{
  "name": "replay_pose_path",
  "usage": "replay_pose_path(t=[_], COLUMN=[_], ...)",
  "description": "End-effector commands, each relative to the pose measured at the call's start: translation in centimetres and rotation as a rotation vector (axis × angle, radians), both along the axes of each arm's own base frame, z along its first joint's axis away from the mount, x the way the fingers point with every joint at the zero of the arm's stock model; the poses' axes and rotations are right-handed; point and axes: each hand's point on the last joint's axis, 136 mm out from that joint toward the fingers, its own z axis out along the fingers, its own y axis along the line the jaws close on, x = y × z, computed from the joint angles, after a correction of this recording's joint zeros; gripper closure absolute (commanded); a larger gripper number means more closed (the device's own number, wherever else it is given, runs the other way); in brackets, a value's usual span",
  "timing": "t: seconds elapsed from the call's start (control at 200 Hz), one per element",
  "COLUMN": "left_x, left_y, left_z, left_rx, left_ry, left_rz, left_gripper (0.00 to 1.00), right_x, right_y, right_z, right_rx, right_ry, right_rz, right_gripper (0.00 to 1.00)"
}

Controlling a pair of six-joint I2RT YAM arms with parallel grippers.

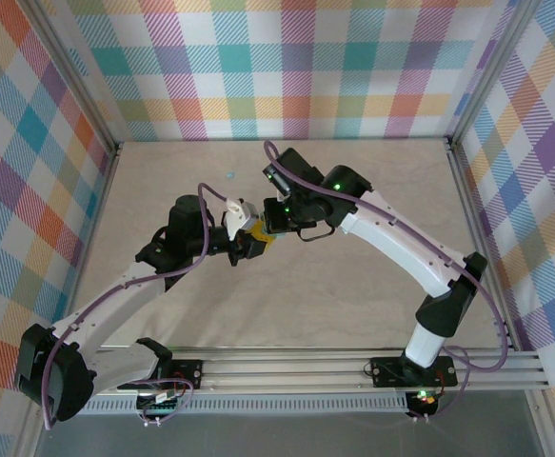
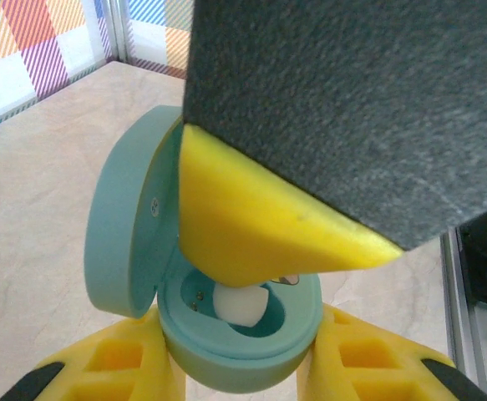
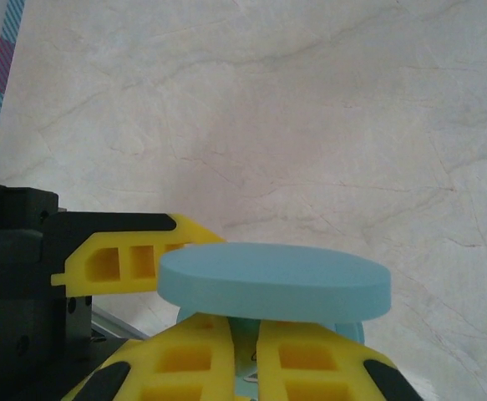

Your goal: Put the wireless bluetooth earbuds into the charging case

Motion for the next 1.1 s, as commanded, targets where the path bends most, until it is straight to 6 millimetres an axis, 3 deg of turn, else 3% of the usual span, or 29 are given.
replay_pose_path(t=[0.0,0.29,0.42,0.53,1.095], left_x=[-0.1,-0.2,-0.2,-0.3,-0.4], left_y=[-0.4,-0.4,-0.4,-0.4,-0.3], left_z=[3.1,3.2,3.3,3.2,3.1], left_rx=[-0.063,-0.061,-0.063,-0.063,-0.066], left_ry=[-0.113,-0.12,-0.123,-0.12,-0.118], left_rz=[-0.02,-0.02,-0.02,-0.02,-0.018], left_gripper=[0.8,0.8,0.8,0.8,0.8], right_x=[-1.7,-2.2,-2.0,-1.9,-1.8], right_y=[-0.3,0.3,0.1,0.2,0.8], right_z=[-0.9,-2.0,-2.4,-2.0,0.9], right_rx=[-0.061,-0.088,-0.11,-0.103,-0.003], right_ry=[0.064,0.099,0.099,0.091,0.043], right_rz=[0.049,0.066,0.055,0.05,0.051], right_gripper=[0.89,0.87,0.79,0.73,0.63])
